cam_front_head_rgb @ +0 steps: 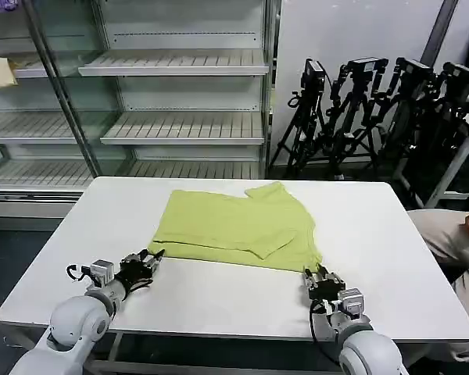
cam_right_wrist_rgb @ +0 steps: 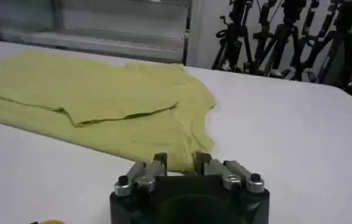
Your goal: Fold and organize the clothes.
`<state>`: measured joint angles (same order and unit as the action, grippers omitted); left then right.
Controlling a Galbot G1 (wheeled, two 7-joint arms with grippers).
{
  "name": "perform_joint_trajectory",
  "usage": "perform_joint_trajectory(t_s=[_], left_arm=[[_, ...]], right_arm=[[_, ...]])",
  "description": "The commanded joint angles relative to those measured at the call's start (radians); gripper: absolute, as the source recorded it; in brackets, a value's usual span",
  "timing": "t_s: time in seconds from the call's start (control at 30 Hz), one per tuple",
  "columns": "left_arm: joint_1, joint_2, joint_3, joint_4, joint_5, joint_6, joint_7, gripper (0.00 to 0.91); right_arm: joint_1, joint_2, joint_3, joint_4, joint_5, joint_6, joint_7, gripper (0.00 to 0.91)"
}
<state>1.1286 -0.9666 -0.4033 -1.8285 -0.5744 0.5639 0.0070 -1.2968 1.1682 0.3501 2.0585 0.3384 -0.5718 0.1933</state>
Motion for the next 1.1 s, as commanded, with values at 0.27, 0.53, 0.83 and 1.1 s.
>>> perform_joint_trajectory(t_s=[0.27,0.53,0.83,1.1], left_arm=[[0.106,0.017,-0.06,-0.111,0.039,0.012,0.022,0.0],[0.436,-0.01,-0.183,-0.35,0.087,0.012,0.014,0.01],[0.613,-0.068,-0.25,-0.477,0.134,-0.015,0.016,0.01],[0.623,-0.033,-0.306,-0.461,0.122,-0.015,0.039,0.907]], right_arm=[[-0.061,-0.026,-0.005,0.067,0.037,-0.007,-0.005,0.0],[-0.217,-0.082,0.081,0.207,-0.011,-0.007,-0.036,0.0],[-0.446,-0.071,0.211,0.328,-0.065,0.007,-0.09,0.0],[-0.539,-0.062,0.225,0.357,-0.1,0.026,-0.111,0.907]])
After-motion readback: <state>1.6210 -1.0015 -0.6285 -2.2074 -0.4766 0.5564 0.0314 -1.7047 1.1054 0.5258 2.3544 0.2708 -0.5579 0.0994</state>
